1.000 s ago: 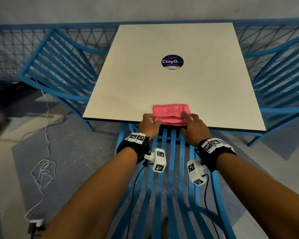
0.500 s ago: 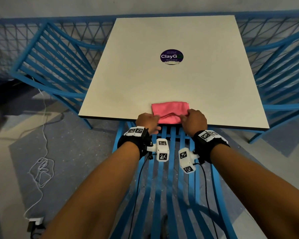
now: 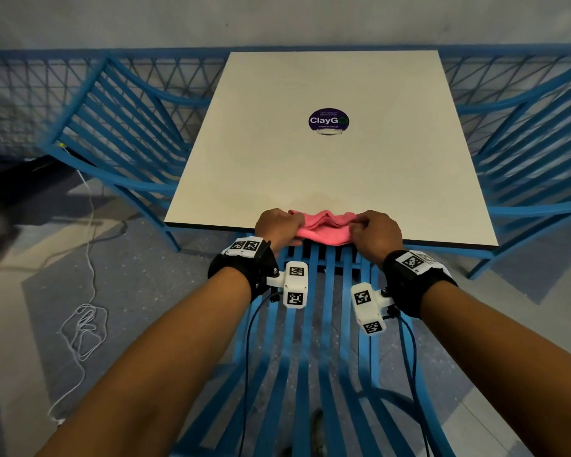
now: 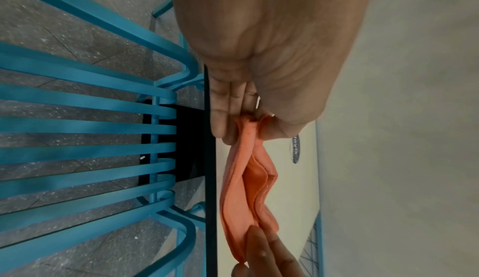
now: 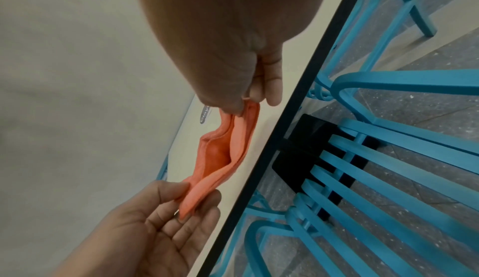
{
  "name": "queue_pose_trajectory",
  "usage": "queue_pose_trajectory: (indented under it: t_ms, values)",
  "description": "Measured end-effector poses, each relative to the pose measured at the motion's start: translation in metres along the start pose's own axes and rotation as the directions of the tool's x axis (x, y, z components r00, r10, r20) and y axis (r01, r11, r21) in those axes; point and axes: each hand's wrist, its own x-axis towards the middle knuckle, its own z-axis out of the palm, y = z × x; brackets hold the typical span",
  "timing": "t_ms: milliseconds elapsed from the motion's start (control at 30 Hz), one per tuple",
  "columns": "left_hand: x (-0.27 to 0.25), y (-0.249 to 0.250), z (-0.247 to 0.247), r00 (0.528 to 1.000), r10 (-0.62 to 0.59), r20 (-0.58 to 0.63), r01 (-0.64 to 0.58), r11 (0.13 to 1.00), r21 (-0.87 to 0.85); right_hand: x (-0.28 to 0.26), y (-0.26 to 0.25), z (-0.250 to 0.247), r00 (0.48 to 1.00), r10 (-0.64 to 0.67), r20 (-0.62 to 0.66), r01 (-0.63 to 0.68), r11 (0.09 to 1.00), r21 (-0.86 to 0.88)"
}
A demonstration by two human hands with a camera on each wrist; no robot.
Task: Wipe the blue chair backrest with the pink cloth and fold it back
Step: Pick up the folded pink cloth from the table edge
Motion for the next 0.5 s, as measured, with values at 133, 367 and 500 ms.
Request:
queue_pose_trajectory:
  t_ms: [133,367,500]
  values:
    - [-0.028,0.014,-0.016,0.999,0.019,0.046,-0.013,0.992,-0.129,-0.030,-0.011,-0.022,0.999,-0.053,-0.012,0.054,0.998,0.018]
    - [-0.093,0.031,-0.054,0.988,0.051,0.145,-0.007,0.957,-0.291,-0.105,-0.036,-0.066,0.990,-0.138,-0.022,0.138,0.990,0.008]
    - [-0.137,0.035,-0.075,0.979,0.092,0.180,-0.026,0.941,-0.338,-0.154,-0.053,-0.086,0.986,-0.163,-0.021,0.164,0.984,0.067]
